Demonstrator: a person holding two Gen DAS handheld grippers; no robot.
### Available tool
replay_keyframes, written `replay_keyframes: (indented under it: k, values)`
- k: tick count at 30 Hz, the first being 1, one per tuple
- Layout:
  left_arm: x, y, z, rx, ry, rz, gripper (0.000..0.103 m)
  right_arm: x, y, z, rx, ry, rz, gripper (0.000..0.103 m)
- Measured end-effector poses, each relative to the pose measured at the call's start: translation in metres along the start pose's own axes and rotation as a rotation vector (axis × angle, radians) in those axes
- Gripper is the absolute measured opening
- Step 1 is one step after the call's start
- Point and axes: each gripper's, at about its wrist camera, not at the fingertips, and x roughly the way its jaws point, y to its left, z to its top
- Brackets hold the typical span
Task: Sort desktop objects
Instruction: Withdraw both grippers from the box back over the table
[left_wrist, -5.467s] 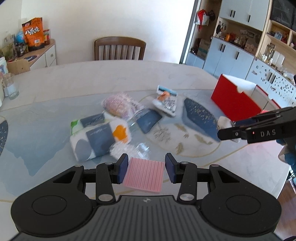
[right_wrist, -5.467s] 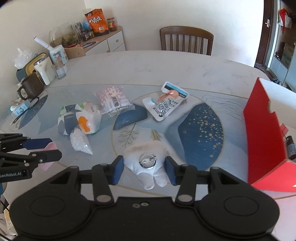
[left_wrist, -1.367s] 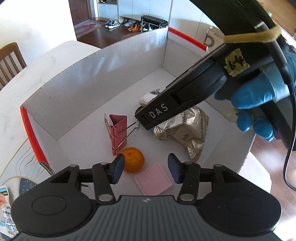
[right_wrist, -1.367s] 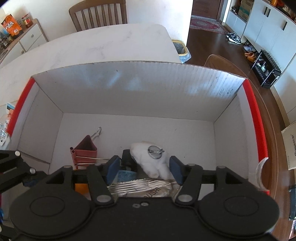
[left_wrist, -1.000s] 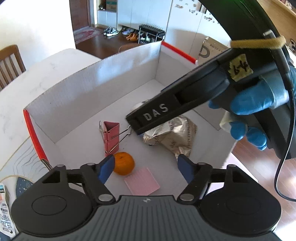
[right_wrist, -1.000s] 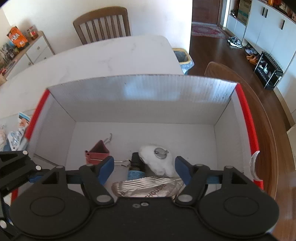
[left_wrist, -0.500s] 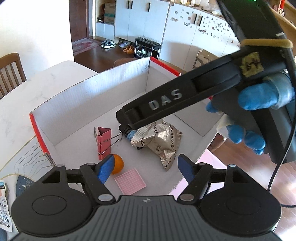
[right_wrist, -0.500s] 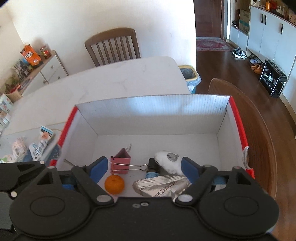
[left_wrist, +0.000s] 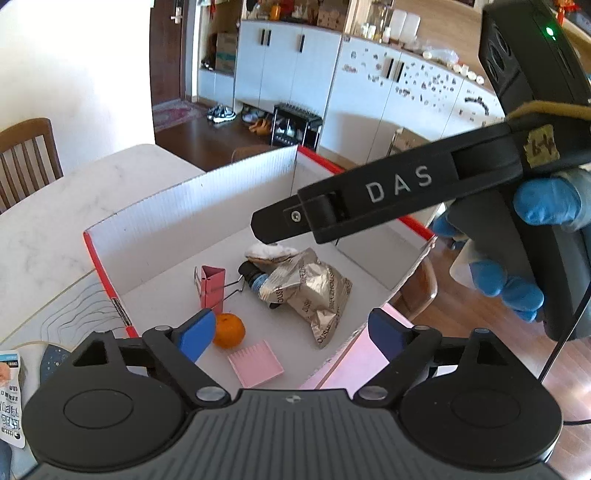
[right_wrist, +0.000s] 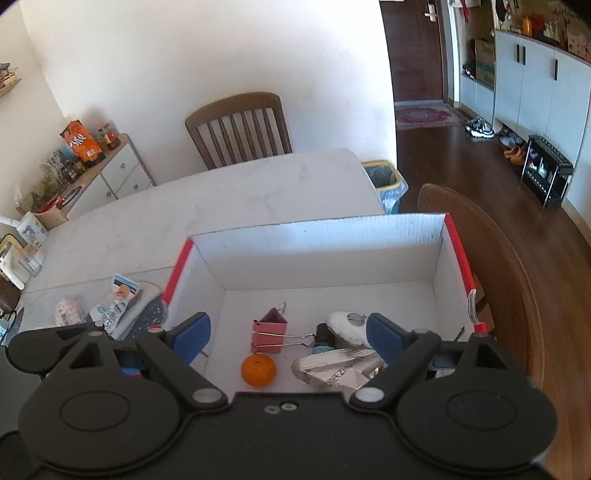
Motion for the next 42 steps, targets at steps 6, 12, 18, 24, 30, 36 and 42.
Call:
replay_keyframes:
  k: [6, 12, 18, 24, 30, 36, 42]
  values:
    - [-0.023, 0.002, -0.008, 0.008, -0.056, 0.000, 0.099, -0.019, 0.019, -0.003, -0.020, -0.049, 0.007, 0.092]
    - [-0.052, 0.012, -0.024, 0.018, -0.100, 0.013, 0.099, -0.035, 0.045, -0.010, -0.024, -0.089, 0.016, 0.096]
    - [-0.082, 0.029, -0.040, 0.003, -0.121, 0.005, 0.099, -0.046, 0.071, -0.017, 0.000, -0.117, 0.022, 0.097]
    - [-0.111, 0.054, -0.058, -0.042, -0.149, 0.005, 0.099, -0.046, 0.102, -0.023, -0.002, -0.124, 0.019, 0.097]
    - [-0.140, 0.082, -0.080, -0.065, -0.178, 0.046, 0.099, -0.042, 0.133, -0.031, -0.019, -0.131, 0.034, 0.100]
    - [-0.167, 0.111, -0.102, -0.107, -0.207, 0.097, 0.099, -0.033, 0.164, -0.037, -0.032, -0.140, 0.031, 0.101]
    - [-0.190, 0.142, -0.125, -0.145, -0.227, 0.162, 0.099, -0.022, 0.193, -0.040, -0.056, -0.146, 0.033, 0.101]
